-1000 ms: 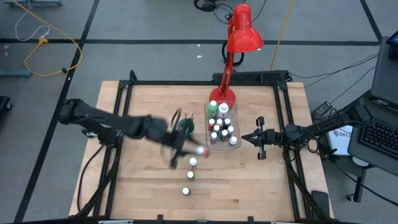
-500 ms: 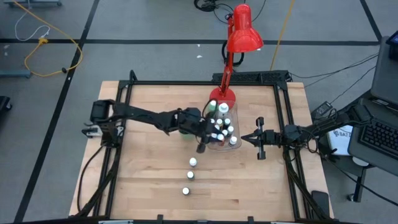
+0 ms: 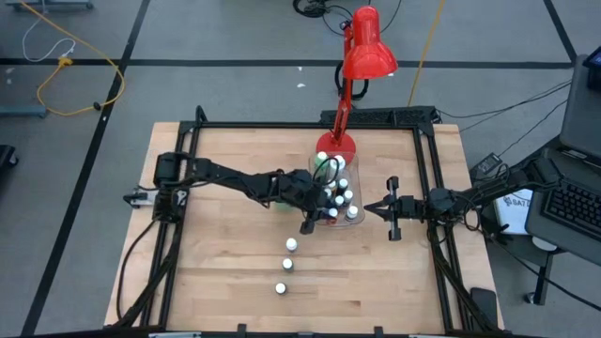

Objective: Pick & Place Paint Supplies
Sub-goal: Put the orange paint bottle into the transparent bin

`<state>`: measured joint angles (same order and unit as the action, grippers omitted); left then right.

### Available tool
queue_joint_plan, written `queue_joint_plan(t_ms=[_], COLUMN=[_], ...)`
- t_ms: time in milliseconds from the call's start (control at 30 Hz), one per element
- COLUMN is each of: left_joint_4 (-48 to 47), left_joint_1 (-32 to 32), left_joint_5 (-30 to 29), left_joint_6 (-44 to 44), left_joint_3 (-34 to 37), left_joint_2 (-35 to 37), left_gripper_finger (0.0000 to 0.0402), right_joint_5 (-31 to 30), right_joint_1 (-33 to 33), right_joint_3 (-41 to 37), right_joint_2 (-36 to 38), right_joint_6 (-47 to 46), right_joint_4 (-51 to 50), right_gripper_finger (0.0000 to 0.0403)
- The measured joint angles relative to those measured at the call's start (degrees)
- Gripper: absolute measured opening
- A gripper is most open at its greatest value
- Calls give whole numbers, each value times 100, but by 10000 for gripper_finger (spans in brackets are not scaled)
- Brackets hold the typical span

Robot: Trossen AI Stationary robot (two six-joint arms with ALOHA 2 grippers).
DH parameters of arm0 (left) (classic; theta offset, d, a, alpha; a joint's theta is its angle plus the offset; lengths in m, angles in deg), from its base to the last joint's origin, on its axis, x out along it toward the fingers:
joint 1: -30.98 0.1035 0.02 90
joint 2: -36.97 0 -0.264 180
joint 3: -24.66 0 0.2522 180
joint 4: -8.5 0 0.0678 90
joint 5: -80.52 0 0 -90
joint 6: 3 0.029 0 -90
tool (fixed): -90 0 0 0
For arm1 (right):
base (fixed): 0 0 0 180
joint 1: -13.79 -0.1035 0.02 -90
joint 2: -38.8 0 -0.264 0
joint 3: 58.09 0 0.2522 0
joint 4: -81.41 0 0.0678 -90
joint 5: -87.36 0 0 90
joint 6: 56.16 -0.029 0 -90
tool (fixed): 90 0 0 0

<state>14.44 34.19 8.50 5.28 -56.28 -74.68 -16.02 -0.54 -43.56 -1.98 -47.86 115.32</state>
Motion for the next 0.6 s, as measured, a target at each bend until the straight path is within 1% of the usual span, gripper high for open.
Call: queue_joint_plan(t_ms=[300,333,400,533,600], left_joint_4=[15,4,-8,-15,-12], left_joint_1=[41,41,41,41,41], left_joint_5=[-2,-2,0,1,2], left_joint_6=[3,-2,-55,-151,-151], left_joint_3=[0,-2,-2,-2,-4], left_joint_2=[-147,-147,-145,-145,-131], left_gripper_finger=[98,104,134,212,242], right_joint_5=[0,0,0,0,0], right_joint_1=[0,0,0,0,0], right_joint_3=[0,1,0,2,1], right_joint_2=[-1,-1,1,0,1], right_joint_6=[-1,-4,-5,-7,-8], right_joint_4=[-32,-34,-32,-32,-32], right_gripper_finger=[4,4,4,4,4])
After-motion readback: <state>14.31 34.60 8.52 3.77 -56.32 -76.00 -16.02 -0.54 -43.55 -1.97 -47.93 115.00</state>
